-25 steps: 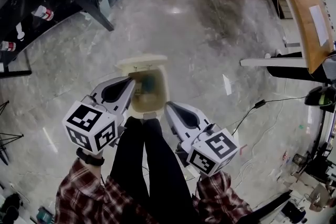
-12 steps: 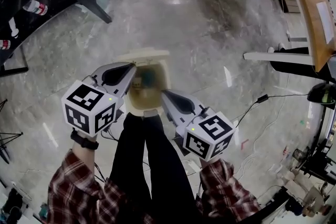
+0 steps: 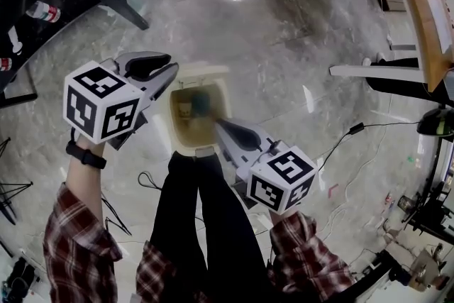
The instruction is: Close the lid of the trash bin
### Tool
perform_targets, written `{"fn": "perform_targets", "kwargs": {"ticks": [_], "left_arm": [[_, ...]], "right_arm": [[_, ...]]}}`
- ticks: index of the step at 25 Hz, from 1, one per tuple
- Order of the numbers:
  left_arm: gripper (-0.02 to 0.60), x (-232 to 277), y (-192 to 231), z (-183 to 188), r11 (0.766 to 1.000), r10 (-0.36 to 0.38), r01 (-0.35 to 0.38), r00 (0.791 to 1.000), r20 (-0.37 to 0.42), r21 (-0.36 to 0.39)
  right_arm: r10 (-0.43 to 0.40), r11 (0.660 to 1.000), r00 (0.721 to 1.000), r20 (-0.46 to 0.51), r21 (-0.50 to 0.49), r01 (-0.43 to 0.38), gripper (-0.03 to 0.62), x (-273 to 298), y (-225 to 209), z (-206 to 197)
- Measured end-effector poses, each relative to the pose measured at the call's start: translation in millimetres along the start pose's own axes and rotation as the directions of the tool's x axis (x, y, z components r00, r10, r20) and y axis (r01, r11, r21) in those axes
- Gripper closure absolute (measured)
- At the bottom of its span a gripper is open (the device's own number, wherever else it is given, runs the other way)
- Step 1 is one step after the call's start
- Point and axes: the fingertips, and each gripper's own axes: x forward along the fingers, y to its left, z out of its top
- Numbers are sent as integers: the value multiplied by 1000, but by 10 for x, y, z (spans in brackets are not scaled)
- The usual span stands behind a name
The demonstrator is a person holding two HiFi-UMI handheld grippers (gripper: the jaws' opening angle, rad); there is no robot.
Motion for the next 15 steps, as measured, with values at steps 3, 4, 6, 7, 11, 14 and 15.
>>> {"fn": "perform_targets", "kwargs": {"ticks": [3,4,6,7,11,14,15], "left_arm": [[494,104,-19,-50,997,-61,65,995,-81,38],[494,139,-21,-86,995,-77,84,990,-118,53],[495,213,-8,-180,991,-97,113,977,-191,75],[495,250,0,-230,989,-103,123,970,-220,81],[495,307,-8,-328,985,-139,161,952,-274,59],[495,303,-107,-386,979,-188,204,935,-299,21],[495,299,-161,-425,975,-207,223,928,-309,16]], "right_arm": [[-5,1000,1000,3,16,5,582,-16,-13,-24],[-5,1000,1000,3,19,5,582,-16,-8,-32],[-3,1000,1000,2,23,3,580,-12,2,-55],[-3,1000,1000,1,25,3,582,-9,5,-72],[-2,999,1000,-1,36,2,582,-8,17,-141],[-9,999,1000,5,52,8,582,-48,9,-170],[-11,998,1000,9,58,10,582,-62,7,-172]]}}
